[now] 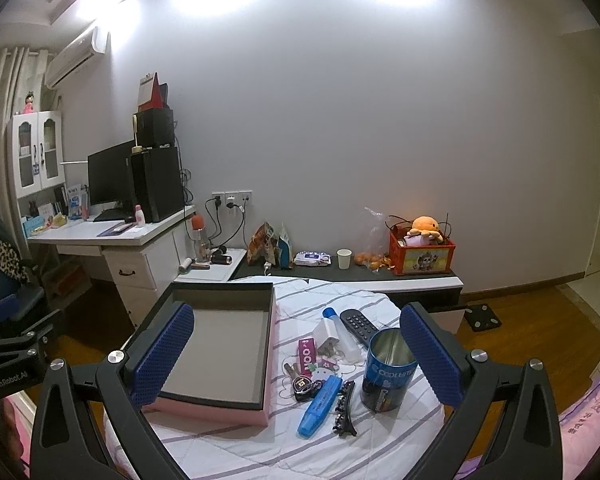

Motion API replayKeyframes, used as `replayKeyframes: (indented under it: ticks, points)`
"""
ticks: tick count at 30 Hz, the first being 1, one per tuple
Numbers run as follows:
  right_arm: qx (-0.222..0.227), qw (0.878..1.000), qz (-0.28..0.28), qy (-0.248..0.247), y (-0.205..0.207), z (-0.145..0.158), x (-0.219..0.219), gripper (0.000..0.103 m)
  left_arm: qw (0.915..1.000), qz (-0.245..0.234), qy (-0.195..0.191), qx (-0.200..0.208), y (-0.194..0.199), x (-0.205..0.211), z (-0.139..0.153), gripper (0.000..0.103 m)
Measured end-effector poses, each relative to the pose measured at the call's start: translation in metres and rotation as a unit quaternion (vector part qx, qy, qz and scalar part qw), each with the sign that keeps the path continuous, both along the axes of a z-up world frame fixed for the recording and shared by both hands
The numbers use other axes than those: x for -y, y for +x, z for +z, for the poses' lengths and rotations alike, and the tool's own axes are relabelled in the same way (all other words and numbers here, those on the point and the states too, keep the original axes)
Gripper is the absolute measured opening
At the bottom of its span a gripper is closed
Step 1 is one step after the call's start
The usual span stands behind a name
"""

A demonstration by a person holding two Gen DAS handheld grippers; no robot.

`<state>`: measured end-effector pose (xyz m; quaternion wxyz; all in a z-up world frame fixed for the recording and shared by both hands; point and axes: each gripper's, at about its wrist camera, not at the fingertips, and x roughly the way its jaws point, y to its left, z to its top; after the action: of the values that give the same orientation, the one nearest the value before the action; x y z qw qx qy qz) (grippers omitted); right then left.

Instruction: Organize rigid objects

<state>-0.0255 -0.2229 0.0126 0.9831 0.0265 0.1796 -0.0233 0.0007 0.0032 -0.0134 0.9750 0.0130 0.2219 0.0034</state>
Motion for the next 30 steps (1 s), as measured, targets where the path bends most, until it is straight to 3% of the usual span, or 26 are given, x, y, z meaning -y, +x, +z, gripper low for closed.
replayKeyframes:
  ticks: [30]
  points:
    - [-0.021, 1.000, -0.007, 0.000, 0.012, -0.012, 0.008, 0.103, 0.9999, -0.005, 0.015, -0.002, 0.008, 0.005, -0.005, 0.103]
